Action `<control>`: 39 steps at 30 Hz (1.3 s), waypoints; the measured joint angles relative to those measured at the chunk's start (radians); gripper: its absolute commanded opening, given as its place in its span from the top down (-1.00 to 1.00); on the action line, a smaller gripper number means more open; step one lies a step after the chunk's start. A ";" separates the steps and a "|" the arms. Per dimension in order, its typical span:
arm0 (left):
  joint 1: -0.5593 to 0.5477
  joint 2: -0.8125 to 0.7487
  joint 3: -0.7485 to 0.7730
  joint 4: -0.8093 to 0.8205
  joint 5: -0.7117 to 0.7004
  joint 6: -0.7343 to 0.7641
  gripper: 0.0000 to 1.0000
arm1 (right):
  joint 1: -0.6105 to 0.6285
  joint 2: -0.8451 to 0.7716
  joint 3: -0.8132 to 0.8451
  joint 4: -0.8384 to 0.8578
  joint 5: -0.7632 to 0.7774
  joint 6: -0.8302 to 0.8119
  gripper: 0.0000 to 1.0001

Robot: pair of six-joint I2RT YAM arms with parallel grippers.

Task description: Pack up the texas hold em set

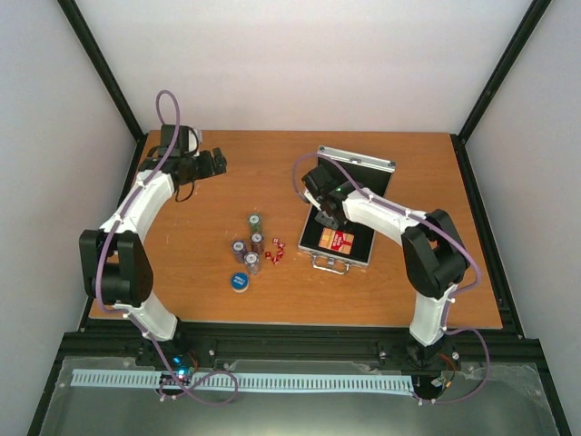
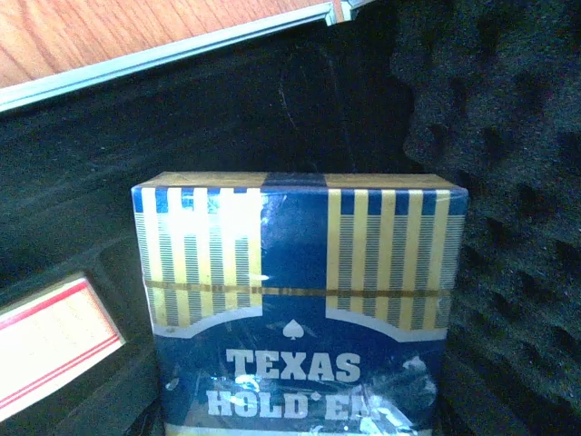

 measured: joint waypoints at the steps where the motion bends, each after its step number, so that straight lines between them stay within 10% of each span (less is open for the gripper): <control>1: 0.000 0.003 0.000 0.002 0.000 0.000 -0.99 | -0.004 0.007 -0.004 0.015 0.000 -0.014 -0.34; 27: 0.003 0.149 0.082 0.009 0.000 0.000 -1.00 | -0.111 0.069 -0.017 0.117 -0.017 -0.110 -0.63; 39: 0.017 0.151 0.088 0.009 0.001 0.000 -0.99 | -0.113 0.068 0.094 -0.022 -0.165 0.389 -0.56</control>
